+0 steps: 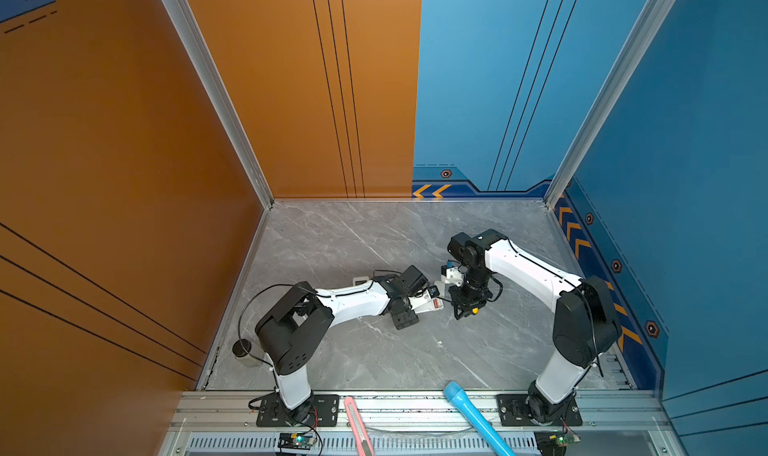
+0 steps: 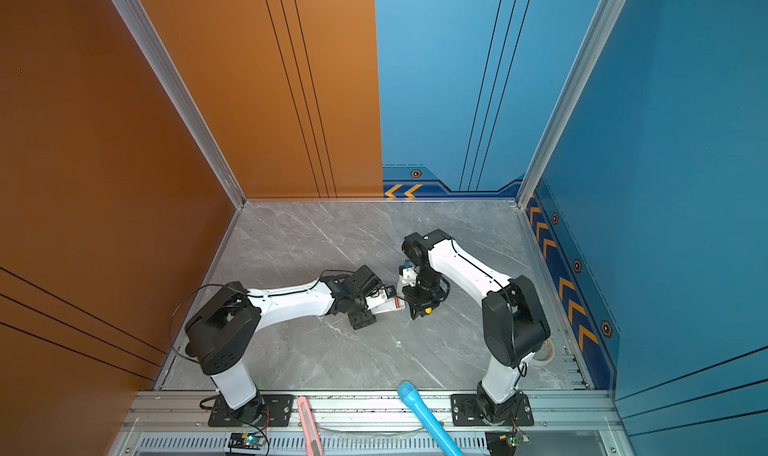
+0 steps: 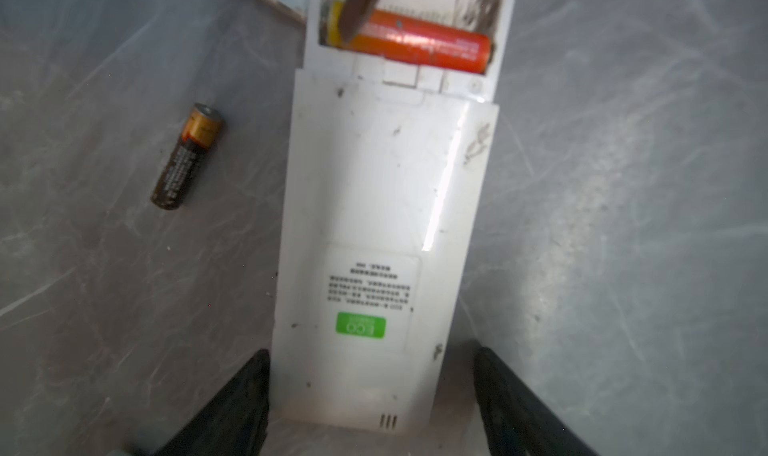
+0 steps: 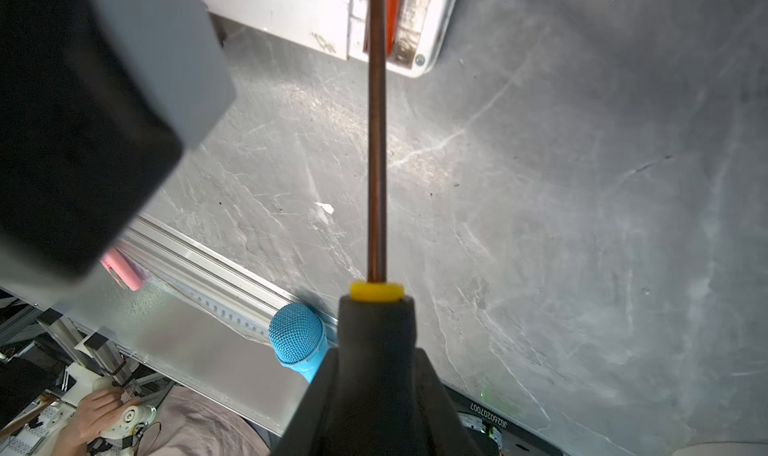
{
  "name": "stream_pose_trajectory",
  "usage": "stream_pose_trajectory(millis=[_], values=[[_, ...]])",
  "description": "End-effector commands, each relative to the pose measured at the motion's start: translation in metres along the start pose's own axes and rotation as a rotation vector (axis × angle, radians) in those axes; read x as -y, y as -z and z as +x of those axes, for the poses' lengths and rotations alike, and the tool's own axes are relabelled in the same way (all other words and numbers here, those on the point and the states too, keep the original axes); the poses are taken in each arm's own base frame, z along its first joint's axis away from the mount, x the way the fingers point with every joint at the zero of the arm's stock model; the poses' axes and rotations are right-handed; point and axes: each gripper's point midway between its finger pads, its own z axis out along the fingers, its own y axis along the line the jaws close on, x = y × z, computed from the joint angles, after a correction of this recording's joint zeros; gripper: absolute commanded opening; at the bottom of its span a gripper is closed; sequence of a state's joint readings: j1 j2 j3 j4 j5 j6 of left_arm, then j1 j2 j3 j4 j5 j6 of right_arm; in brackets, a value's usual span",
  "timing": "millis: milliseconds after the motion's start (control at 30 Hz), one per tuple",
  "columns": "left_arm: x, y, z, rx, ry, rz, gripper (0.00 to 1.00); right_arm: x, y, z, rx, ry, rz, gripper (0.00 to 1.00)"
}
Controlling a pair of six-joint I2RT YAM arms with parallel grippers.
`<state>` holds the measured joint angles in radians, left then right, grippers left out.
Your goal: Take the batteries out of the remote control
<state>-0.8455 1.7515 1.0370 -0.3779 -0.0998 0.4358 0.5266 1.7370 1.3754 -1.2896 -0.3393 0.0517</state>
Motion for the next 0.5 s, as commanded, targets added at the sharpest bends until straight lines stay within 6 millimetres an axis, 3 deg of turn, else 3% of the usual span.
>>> stream_pose_trajectory(millis=[0, 100, 267, 467], values=[[0.006, -0.001, 0.017, -0.025, -0.088, 0.010, 0.79, -0.005, 0.007, 0.004, 0.024, -0.009, -0.021, 0.00], [-0.019, -0.005, 0.021, -0.033, -0.067, -0.083, 0.81, -0.007, 0.007, 0.007, 0.026, -0.009, -0.029, 0.00], [-0.057, -0.008, 0.007, -0.036, -0.008, -0.207, 0.81, -0.008, 0.009, 0.014, 0.034, 0.011, -0.020, 0.00], [-0.077, -0.015, -0.010, -0.031, 0.054, -0.285, 0.81, -0.001, 0.010, 0.018, 0.019, 0.027, 0.025, 0.00]])
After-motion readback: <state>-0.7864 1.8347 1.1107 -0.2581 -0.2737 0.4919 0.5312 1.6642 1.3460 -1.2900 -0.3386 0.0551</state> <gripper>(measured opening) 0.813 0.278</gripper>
